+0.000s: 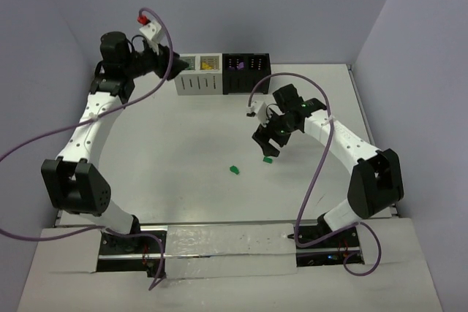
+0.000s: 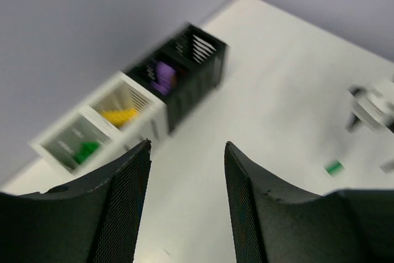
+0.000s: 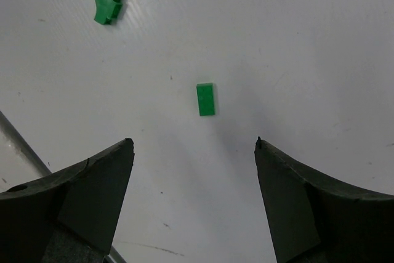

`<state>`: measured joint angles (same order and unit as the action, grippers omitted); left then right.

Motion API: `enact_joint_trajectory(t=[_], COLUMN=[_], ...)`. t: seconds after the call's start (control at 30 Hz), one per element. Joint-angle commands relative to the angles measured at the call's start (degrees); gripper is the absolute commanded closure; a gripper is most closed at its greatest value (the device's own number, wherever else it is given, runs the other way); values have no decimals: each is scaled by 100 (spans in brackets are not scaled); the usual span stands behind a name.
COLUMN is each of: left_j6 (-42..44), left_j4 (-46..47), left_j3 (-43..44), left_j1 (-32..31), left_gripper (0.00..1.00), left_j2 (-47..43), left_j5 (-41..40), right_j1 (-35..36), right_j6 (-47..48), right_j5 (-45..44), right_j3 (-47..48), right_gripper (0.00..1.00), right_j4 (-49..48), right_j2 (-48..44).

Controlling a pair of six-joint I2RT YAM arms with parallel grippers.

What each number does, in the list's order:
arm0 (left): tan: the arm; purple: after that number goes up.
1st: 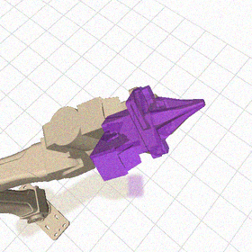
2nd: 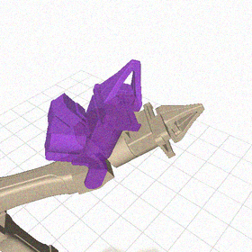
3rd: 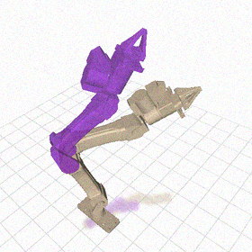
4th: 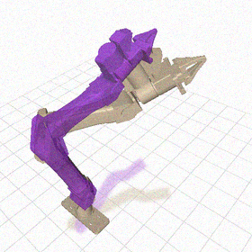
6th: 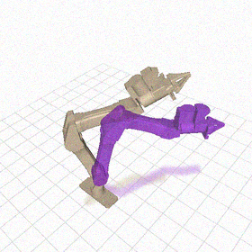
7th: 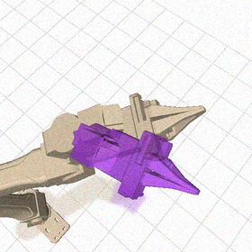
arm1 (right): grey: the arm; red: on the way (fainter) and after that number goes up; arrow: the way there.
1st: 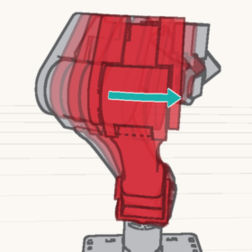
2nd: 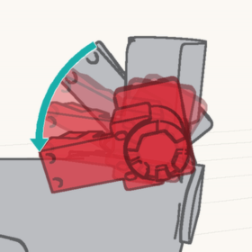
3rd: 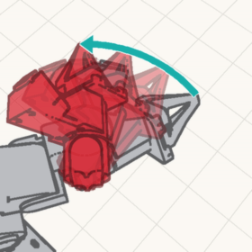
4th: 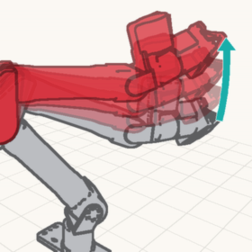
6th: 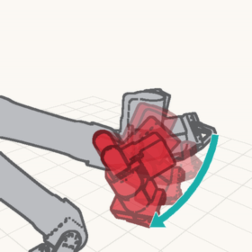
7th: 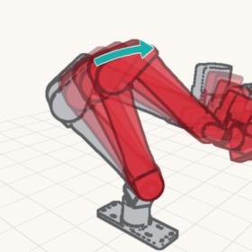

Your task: Sort the legos into containers by color

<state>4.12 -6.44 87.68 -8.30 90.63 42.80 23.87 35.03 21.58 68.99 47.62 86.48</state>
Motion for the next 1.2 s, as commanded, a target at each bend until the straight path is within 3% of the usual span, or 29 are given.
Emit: enact_joint_trajectory(t=[0.0, 0.17, 0.63, 1.07, 1.13, 1.17], left_j6=[505, 416, 274, 234, 177, 118], left_j4=[-606, -439, -348, -278, -266, -238], left_j3=[-1068, -1695, -2186, -2327, -2347, -2362], left_j1=[-49, -49, -49, -40, -33, -16], left_gripper=[43, 43, 45, 46, 46, 46], left_j2=[-643, -1184, -1418, -1435, -1439, -1441], left_j5=[727, 652, 334, 278, 247, 250], right_j1=[115, 223, 620, 779, 877, 882], right_j6=[-43, -235, -531, -285, -281, -306], right_j5=[-450, -769, -1420, -1449, -1375, -1304], right_j3=[-313, -464, -598, -625, -361, -122], right_gripper=[17, 22, 36, 75, 95, 99], right_j4=[-163, -473, -1258, -1110, -954, -854], right_j2=[252, 571, 1305, 1577, 1522, 1509])
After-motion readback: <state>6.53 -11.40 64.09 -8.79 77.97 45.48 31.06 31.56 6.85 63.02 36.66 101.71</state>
